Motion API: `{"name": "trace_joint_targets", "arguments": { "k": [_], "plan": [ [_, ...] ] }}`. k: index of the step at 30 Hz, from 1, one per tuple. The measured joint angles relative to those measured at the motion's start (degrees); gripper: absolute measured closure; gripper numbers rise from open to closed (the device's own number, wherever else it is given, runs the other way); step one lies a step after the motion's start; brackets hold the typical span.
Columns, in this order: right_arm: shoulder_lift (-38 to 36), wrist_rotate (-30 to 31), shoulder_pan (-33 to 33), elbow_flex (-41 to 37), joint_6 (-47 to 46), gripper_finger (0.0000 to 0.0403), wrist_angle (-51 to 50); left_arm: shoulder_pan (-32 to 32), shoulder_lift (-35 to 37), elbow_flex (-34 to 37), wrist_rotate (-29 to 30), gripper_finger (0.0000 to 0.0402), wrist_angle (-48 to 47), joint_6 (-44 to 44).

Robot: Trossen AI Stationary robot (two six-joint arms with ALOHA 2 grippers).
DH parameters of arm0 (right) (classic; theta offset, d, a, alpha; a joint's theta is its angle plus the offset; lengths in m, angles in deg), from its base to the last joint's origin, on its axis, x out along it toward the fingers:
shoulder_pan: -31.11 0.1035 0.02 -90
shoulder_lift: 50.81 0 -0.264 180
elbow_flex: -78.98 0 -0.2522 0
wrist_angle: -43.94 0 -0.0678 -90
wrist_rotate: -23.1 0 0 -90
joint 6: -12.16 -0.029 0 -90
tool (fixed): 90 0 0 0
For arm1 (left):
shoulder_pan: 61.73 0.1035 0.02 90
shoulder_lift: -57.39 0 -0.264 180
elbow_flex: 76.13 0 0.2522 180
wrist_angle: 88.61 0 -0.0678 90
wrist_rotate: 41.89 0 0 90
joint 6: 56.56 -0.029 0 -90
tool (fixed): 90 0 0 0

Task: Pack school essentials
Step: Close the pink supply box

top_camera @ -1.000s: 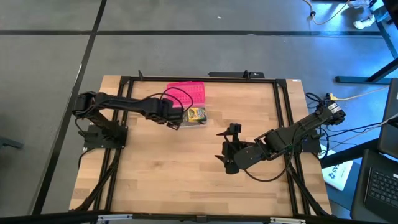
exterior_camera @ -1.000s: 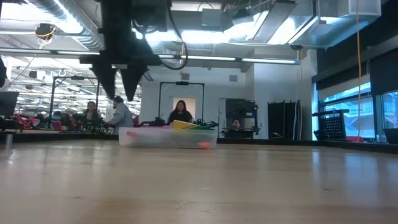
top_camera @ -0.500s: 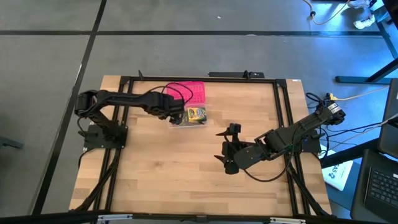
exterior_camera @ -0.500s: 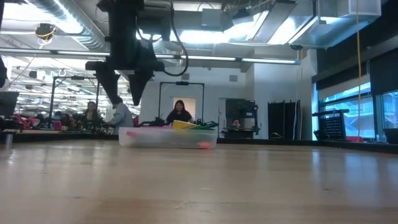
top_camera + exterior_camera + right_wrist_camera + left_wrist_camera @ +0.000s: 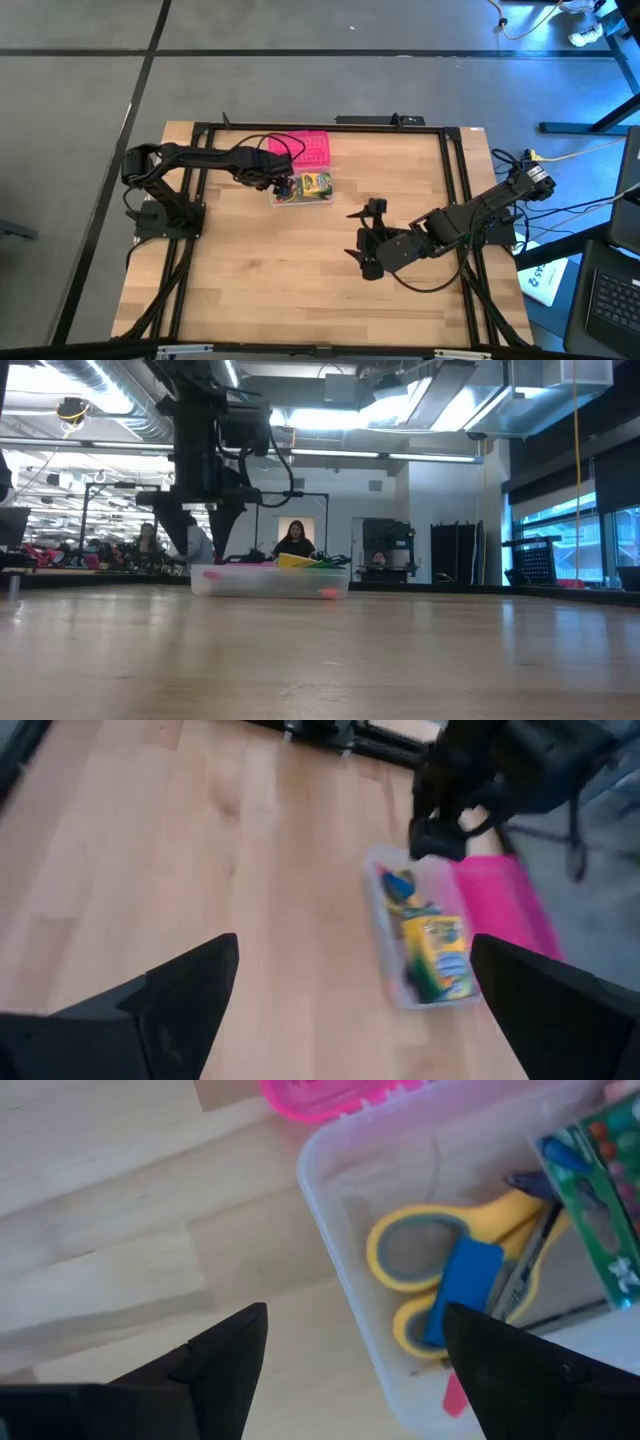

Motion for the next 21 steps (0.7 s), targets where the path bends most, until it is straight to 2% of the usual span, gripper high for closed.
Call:
{"name": "trace_joint_targets", "arguments": {
  "k": [4, 11, 16, 21],
  "plan": [
    [0.0, 3.15, -1.32, 0.0, 4.69, 0.0004, 0.37, 0.8, 0.0, 1.55, 0.03, 0.0107, 3.75, -0.04],
    [1.06, 0.94, -11.31, 0.0, 6.04, 0.0004, -0.07, 2.66, 0.0, 3.27, 0.77, 0.0107, 5.37, -0.09],
    [2.05, -9.41, -22.4, -0.07, 16.0, 0.0004, 2.61, 3.4, 0.0, 4.44, 0.93, 0.0107, 5.45, -0.09],
    [1.91, -26.56, -35.84, -0.07, 26.04, 0.0004, 7.73, 3.34, 0.0, 4.52, 0.94, 0.0107, 5.7, 0.07]
  ]
}}
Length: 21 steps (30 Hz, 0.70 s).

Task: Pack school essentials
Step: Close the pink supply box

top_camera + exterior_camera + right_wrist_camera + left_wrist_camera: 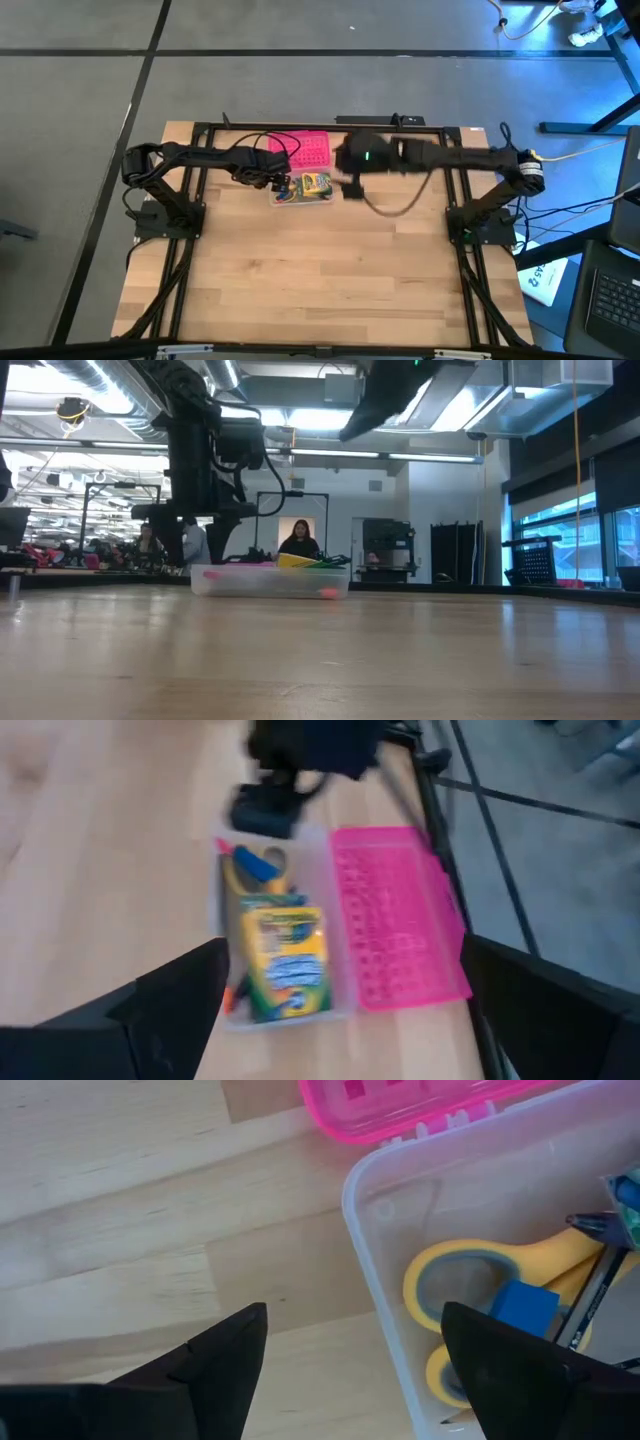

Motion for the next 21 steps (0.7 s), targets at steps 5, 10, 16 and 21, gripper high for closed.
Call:
{"name": "trace_joint_targets", "arguments": {
  "k": [5, 10, 16, 21],
  "plan": [
    [1.61, -10.09, -12.06, 0.02, 1.42, 0.0004, 0.38, 0.0, 0.0, 0.0, 0.01, 0.0108, 0.1, 0.06],
    [6.52, -19.14, -18.97, 0.02, -3.54, 0.0004, 0.5, 0.0, 0.0, 0.0, 0.01, 0.0108, 0.17, 0.0],
    [11.28, -19.54, -22.54, 0.02, -8.11, 0.0004, 2.05, 0.0, 0.0, 0.0, 0.06, 0.0108, 0.18, 0.0],
    [13.47, -19.59, -23.37, 0.02, -7.89, 0.0004, 2.91, 0.0, 0.0, 0.0, 2.61, 0.0108, 0.21, 0.69]
  ]
}}
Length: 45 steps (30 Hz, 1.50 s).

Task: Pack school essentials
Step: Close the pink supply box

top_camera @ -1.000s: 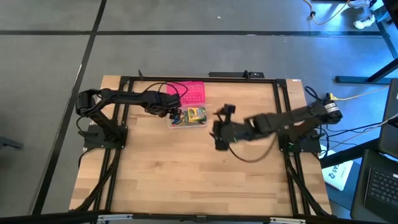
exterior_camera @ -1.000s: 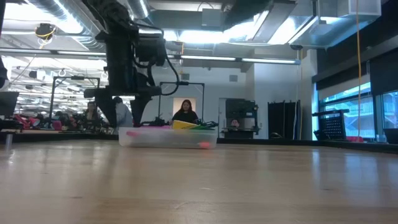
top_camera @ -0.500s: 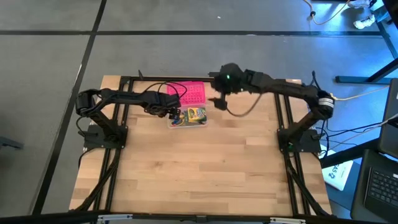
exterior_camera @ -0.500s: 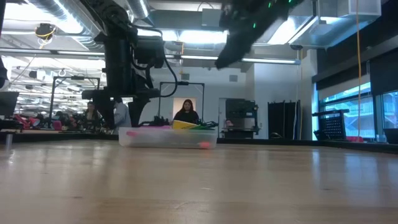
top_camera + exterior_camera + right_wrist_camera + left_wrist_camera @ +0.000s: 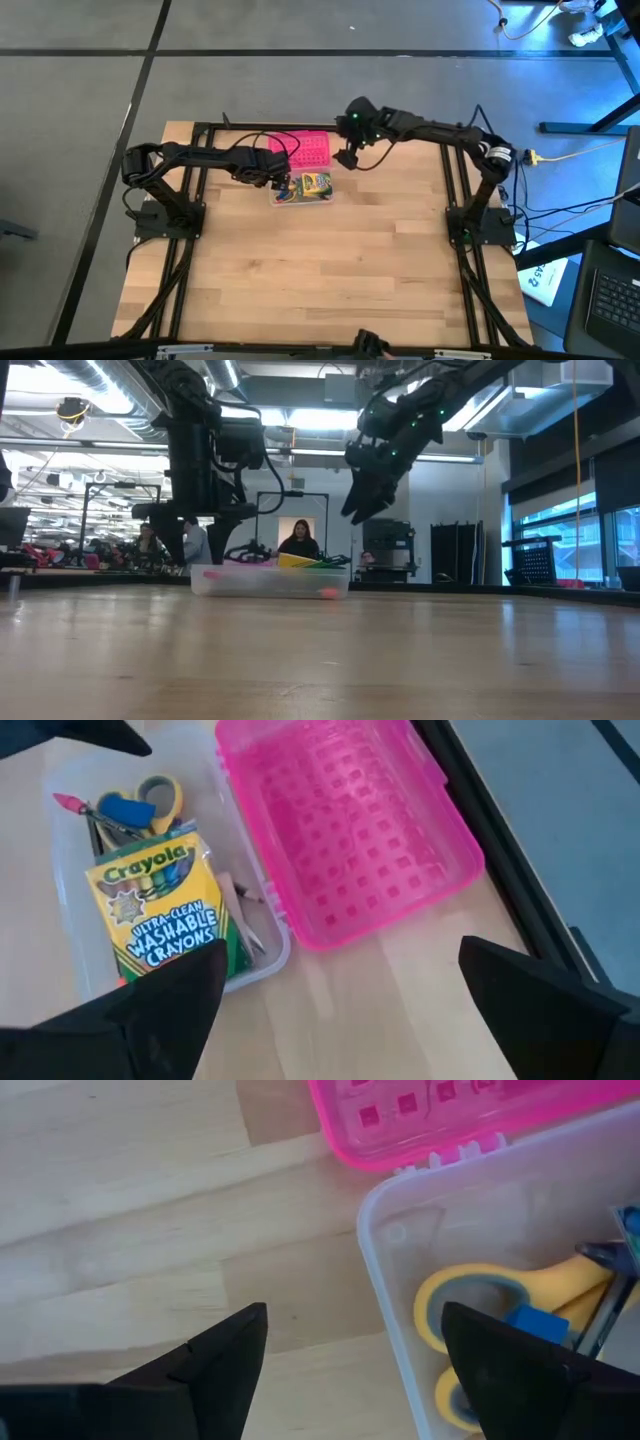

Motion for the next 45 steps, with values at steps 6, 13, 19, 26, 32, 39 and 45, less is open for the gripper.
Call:
{"name": "trace_joint_targets", "arguments": {
  "k": [6, 13, 19, 26, 32, 39, 45],
  "plan": [
    [1.07, 0.03, -0.06, 0.0, 2.05, 0.0004, 2.14, -0.22, 0.0, 0.0, 0.06, 0.0108, 0.08, 0.86],
    [1.51, 0.02, -1.13, 0.07, 6.55, 0.0004, 7.12, -0.22, 0.0, 0.0, 0.94, 0.0108, 2.05, 0.85],
    [1.99, -0.02, -3.36, 0.09, 7.79, 0.0004, 9.01, -0.22, -0.02, 0.0, 1.69, 0.0108, 2.79, 0.83],
    [4.62, 0.0, -6.19, 0.07, 8.19, 0.0004, 11.27, -0.21, -0.04, 0.0, 1.88, 0.0108, 2.8, 2.34],
    [6.33, -0.07, -8.15, 0.07, 9.63, 0.0004, 13.74, -0.22, -0.04, 0.0, 1.92, 0.0107, 2.8, 2.4],
    [8.96, -7.12, -9.33, 0.04, 10.44, 0.0004, 14.95, 0.09, -4.38, 0.0, 0.95, 0.0107, 3.09, 2.45],
    [9.07, -8.01, -10.14, 0.04, 10.99, 0.0004, 16.47, 1.29, -6.54, -0.25, -0.19, 0.0107, 3.77, 2.42]
  ]
}}
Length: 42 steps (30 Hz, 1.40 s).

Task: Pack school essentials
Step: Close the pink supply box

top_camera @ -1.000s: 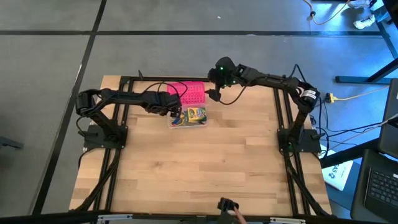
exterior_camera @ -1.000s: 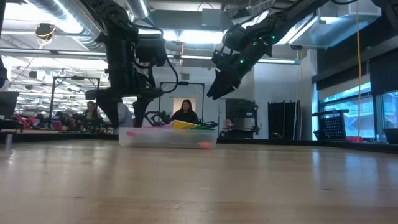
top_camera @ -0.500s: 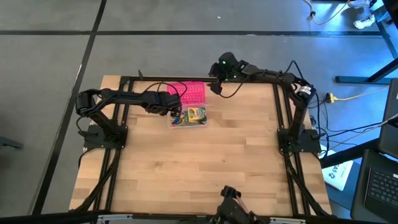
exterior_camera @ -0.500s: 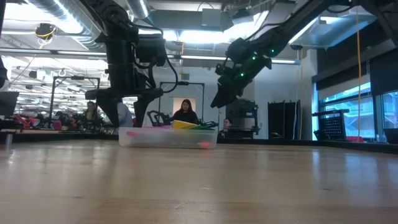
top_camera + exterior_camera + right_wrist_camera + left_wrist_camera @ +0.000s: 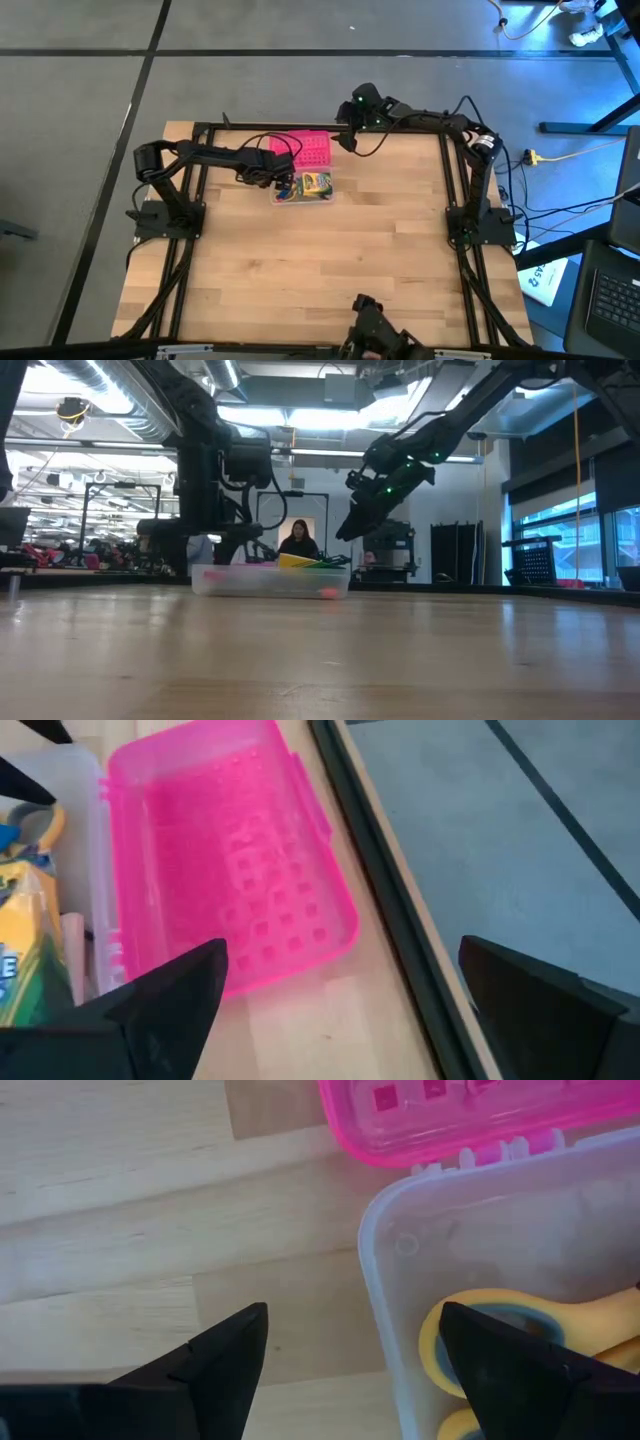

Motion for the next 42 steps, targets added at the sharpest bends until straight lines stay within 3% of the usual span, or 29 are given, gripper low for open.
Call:
{"name": "trace_joint_targets", "arguments": {
  "k": [4, 11, 17, 25, 33, 42],
  "plan": [
    [0.0, -0.68, -0.89, 0.0, -0.35, 0.0004, -0.13, 0.06, -0.04, 0.05, -0.01, 0.0107, 0.49, -0.04],
    [0.0, -9.38, -3.06, 0.0, -4.17, 0.0004, 0.02, 0.11, -0.13, 0.09, 0.08, 0.0107, 1.07, -0.04],
    [1.8, -4.62, -3.74, 0.0, -6.44, 0.0004, 0.46, 0.11, -0.16, 0.14, -0.01, 0.0107, 1.32, -0.04],
    [4.91, -3.32, -2.92, -0.04, -6.49, 0.0004, 1.82, 0.11, -0.23, 0.2, 0.07, 0.0107, 2.09, -0.06],
    [7.72, 4.37, -2.93, -0.02, -9.25, 0.0004, 2.65, 0.11, -0.26, 0.2, 0.01, 0.0107, 2.22, -0.1],
    [10.94, 5.71, -1.99, 0.98, -9.09, 0.0004, 3.83, 0.09, -0.26, 0.23, -0.05, 0.0107, 2.33, -0.1]
  ]
}}
